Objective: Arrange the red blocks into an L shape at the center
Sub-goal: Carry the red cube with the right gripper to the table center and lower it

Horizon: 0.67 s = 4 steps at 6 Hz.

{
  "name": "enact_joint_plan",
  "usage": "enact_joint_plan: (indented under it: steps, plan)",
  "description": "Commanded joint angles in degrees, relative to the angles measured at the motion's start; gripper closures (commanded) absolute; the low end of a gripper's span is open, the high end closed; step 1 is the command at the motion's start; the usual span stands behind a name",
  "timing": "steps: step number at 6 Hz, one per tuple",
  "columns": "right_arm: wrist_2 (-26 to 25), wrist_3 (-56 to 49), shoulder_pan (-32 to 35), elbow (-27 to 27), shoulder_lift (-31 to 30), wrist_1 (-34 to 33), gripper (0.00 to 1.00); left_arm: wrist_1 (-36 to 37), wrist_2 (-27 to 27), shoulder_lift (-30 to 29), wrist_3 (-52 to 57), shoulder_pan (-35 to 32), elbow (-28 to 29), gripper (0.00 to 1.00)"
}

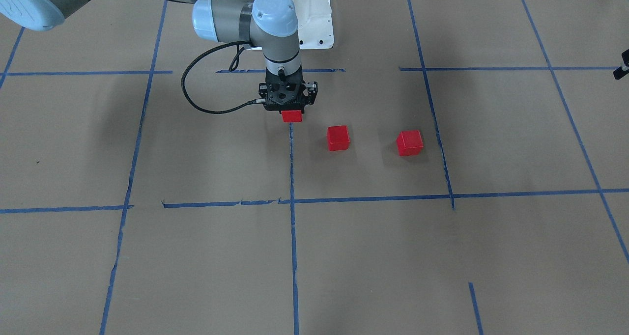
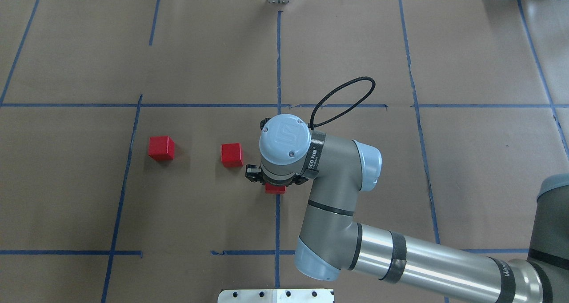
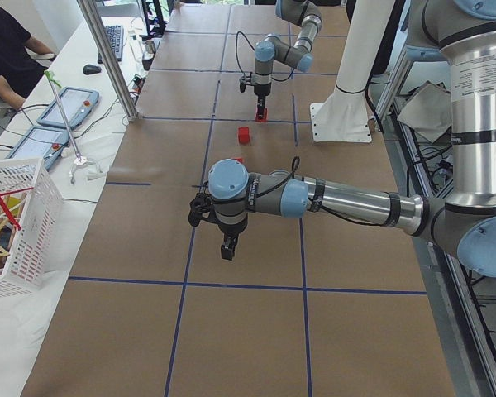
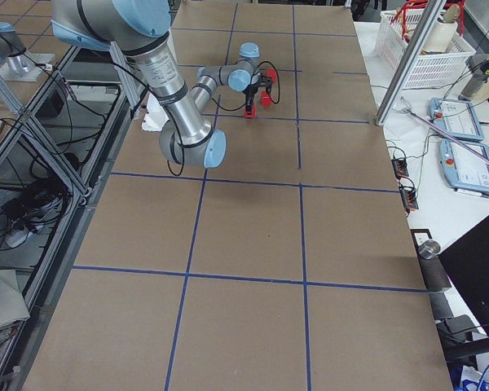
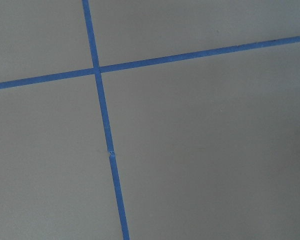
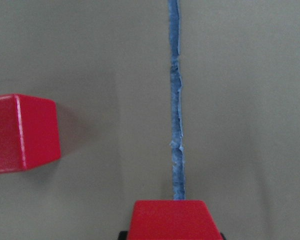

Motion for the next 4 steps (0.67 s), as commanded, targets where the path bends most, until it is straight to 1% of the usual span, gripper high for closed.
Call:
enact_joint_plan:
  steps: [1,4]
  plan:
    - [-0.05,-0.01,-0.15,-0.27,0.23,-0.25,0.96,-0.04,-0.09,0.09,-0.15,-0.02,-0.41,0.00]
    - [-0.05,-0.10,-0.15,-0.36,-0.39,-0.26,0.94,-0.04,-0.09,0.09,0.02,-0.02,-0.15,0.00]
